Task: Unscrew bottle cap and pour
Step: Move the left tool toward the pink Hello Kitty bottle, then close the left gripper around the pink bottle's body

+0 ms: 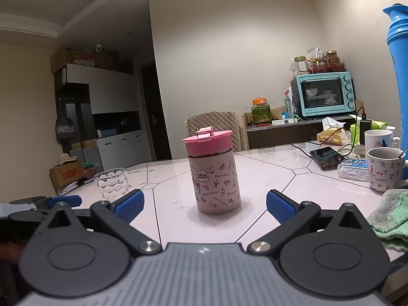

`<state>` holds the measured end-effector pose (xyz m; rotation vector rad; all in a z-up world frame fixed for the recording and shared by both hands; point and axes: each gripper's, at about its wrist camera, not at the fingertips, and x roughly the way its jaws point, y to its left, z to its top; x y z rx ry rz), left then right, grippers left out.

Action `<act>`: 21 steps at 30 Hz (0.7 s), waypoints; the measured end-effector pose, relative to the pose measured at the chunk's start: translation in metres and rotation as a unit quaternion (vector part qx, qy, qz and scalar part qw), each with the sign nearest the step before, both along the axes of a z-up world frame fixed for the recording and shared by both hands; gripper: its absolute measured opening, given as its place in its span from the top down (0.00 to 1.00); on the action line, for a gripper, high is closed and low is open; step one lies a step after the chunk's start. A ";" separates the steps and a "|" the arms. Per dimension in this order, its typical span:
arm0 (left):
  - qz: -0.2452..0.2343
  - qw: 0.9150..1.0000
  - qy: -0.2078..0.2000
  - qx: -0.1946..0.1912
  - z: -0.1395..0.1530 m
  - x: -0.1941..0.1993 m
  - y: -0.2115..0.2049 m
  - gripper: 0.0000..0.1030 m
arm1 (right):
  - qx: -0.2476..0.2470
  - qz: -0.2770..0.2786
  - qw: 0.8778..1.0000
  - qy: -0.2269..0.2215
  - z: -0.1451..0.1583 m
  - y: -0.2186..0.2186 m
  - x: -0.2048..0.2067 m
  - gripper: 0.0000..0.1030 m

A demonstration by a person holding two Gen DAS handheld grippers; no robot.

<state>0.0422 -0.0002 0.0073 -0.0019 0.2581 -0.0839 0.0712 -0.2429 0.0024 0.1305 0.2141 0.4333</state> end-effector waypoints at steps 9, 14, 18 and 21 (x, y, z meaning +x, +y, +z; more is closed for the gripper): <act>-0.027 1.000 0.006 -0.005 0.002 0.036 -0.003 0.00 | 0.002 0.010 1.000 0.002 0.007 0.000 0.028 0.00; -0.042 0.999 0.011 -0.004 0.002 0.055 -0.007 0.00 | 0.003 0.021 1.000 -0.001 0.012 -0.001 0.044 0.00; -0.052 0.999 0.013 -0.004 0.004 0.069 -0.009 0.00 | 0.004 0.031 1.000 -0.005 0.016 -0.001 0.056 0.00; -0.061 0.998 0.017 -0.007 0.004 0.080 -0.011 0.00 | 0.004 0.036 0.999 -0.006 0.018 -0.001 0.064 0.00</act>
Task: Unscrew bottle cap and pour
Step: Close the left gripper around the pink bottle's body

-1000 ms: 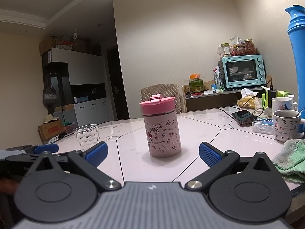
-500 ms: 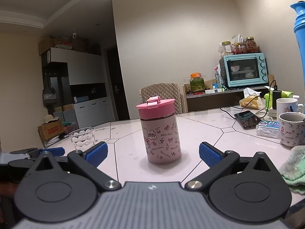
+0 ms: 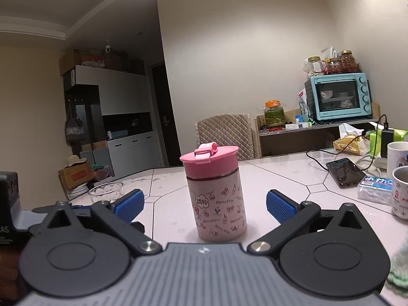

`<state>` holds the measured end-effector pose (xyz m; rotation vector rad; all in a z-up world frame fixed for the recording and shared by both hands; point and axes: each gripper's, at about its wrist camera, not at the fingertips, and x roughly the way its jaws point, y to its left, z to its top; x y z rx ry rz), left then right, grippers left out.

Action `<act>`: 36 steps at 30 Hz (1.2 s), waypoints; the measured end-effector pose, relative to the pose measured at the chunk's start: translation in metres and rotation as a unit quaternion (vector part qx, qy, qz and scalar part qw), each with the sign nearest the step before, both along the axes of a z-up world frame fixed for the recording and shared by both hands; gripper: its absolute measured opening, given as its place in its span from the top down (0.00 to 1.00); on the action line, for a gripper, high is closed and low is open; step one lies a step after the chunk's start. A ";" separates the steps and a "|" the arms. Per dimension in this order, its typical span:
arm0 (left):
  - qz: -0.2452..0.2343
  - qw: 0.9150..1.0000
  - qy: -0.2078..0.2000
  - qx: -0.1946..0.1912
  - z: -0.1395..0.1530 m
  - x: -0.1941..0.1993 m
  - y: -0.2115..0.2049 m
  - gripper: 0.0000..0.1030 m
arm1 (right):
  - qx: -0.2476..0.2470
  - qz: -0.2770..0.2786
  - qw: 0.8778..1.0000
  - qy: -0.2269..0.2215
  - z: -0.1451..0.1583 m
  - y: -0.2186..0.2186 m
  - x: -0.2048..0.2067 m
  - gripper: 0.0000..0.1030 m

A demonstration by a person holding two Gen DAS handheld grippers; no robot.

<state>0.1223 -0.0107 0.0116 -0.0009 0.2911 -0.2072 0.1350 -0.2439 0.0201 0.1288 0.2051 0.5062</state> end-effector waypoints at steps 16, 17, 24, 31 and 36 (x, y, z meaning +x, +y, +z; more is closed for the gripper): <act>-0.042 0.999 0.018 0.001 -0.003 0.056 -0.011 0.00 | -0.011 0.019 1.000 -0.001 0.007 0.002 0.029 0.00; -0.045 0.999 0.019 0.000 -0.003 0.058 -0.011 0.00 | -0.011 0.020 1.000 -0.001 0.007 0.002 0.031 0.00; -0.061 0.998 0.014 0.003 -0.004 0.073 -0.015 0.00 | -0.016 0.031 0.999 0.002 0.009 0.001 0.042 0.00; -0.088 0.996 0.015 0.006 -0.005 0.087 -0.020 0.00 | -0.022 0.041 0.999 0.004 0.008 -0.002 0.053 0.00; -0.107 0.994 0.014 0.007 -0.005 0.098 -0.025 0.00 | -0.027 0.047 0.998 0.005 0.008 -0.003 0.059 0.00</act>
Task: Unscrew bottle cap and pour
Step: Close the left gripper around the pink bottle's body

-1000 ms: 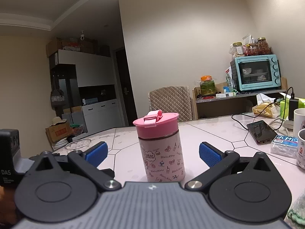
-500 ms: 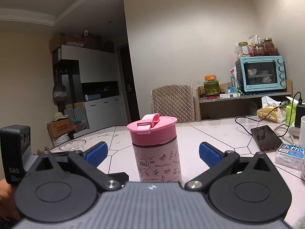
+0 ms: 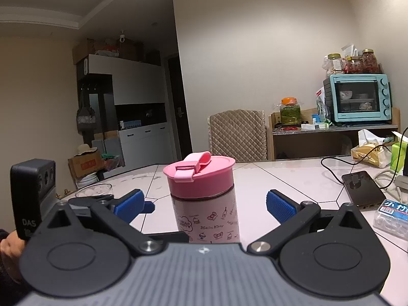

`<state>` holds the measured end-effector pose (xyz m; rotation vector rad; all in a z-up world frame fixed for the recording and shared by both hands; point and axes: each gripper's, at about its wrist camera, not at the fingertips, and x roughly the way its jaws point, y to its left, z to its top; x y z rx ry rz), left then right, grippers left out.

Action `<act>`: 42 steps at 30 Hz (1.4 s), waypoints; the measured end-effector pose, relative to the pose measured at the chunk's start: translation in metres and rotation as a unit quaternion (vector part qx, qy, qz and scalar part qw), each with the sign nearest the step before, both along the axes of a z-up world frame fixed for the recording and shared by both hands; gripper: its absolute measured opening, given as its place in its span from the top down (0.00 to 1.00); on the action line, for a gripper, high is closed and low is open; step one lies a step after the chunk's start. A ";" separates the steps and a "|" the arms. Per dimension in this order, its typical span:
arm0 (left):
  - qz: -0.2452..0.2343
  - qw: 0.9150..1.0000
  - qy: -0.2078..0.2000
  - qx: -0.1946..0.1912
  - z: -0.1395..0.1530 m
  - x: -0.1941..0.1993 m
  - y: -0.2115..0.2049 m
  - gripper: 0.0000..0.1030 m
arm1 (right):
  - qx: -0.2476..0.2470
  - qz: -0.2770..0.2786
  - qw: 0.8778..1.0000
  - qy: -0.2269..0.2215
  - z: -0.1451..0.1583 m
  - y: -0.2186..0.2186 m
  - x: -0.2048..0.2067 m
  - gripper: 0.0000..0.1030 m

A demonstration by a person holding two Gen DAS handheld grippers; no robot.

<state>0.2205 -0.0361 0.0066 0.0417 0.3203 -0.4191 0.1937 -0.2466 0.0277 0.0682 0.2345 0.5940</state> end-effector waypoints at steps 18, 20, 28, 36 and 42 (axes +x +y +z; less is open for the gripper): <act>-0.038 0.999 -0.002 0.013 -0.004 0.031 -0.007 0.00 | -0.004 0.009 1.000 0.002 -0.001 0.002 0.015 0.00; -0.040 0.999 -0.005 0.014 -0.004 0.033 -0.007 0.00 | -0.004 0.009 1.000 0.002 -0.001 0.002 0.016 0.00; -0.044 0.999 -0.007 0.010 -0.004 0.043 -0.010 0.00 | -0.002 0.008 1.000 0.002 -0.001 0.001 0.020 0.00; -0.043 0.999 -0.005 0.005 -0.007 0.052 -0.010 0.00 | -0.001 0.007 1.000 0.004 -0.002 0.002 0.027 0.00; -0.044 0.999 -0.004 0.005 -0.007 0.056 -0.009 0.02 | 0.000 0.008 1.000 0.006 -0.004 0.002 0.031 0.00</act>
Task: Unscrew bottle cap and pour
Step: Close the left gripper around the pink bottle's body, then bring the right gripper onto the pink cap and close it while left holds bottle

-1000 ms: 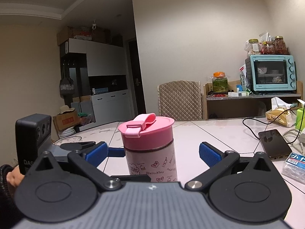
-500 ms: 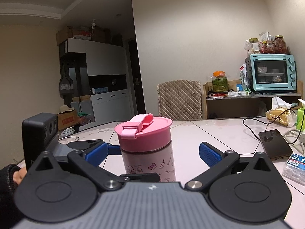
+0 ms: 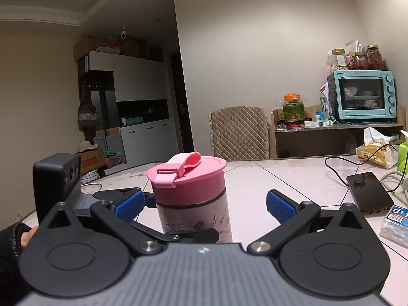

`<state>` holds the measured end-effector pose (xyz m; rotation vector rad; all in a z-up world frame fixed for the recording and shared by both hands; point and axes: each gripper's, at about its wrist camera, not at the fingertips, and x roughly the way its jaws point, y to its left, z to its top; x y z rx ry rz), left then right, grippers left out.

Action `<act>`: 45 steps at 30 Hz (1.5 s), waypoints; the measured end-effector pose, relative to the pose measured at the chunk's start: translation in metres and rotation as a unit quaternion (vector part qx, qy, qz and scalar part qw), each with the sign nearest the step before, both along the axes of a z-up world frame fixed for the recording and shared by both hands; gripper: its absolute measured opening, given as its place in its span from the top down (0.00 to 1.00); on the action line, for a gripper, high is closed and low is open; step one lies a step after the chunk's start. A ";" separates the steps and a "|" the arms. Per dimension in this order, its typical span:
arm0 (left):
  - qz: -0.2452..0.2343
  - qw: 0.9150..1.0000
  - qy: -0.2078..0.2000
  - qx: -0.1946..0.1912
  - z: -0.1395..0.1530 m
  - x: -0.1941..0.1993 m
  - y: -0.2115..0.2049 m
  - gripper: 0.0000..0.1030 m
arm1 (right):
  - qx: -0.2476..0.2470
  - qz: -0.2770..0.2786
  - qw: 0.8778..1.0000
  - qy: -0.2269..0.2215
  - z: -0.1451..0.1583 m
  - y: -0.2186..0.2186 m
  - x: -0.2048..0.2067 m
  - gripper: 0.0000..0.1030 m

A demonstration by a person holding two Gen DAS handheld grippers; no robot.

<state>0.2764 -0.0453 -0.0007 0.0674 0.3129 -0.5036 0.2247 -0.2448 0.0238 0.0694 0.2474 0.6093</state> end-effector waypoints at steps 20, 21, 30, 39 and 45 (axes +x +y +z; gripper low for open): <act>-0.002 1.000 0.005 0.007 0.000 0.001 -0.003 0.13 | 0.004 -0.004 1.000 0.005 -0.004 -0.001 0.007 0.00; 0.000 1.000 0.004 0.007 0.000 0.000 -0.003 0.13 | 0.005 -0.004 1.000 0.005 -0.004 -0.001 0.007 0.00; 0.012 1.000 0.000 0.014 0.004 -0.003 0.001 0.13 | 0.010 0.003 1.000 0.000 -0.002 0.002 0.006 0.00; 0.031 0.999 -0.007 0.021 0.011 -0.018 0.015 0.13 | 0.012 0.024 1.000 -0.009 0.003 0.014 0.006 0.00; 0.048 0.999 -0.006 0.019 0.012 -0.024 0.030 0.13 | 0.006 0.048 0.999 -0.014 0.006 0.028 0.005 0.00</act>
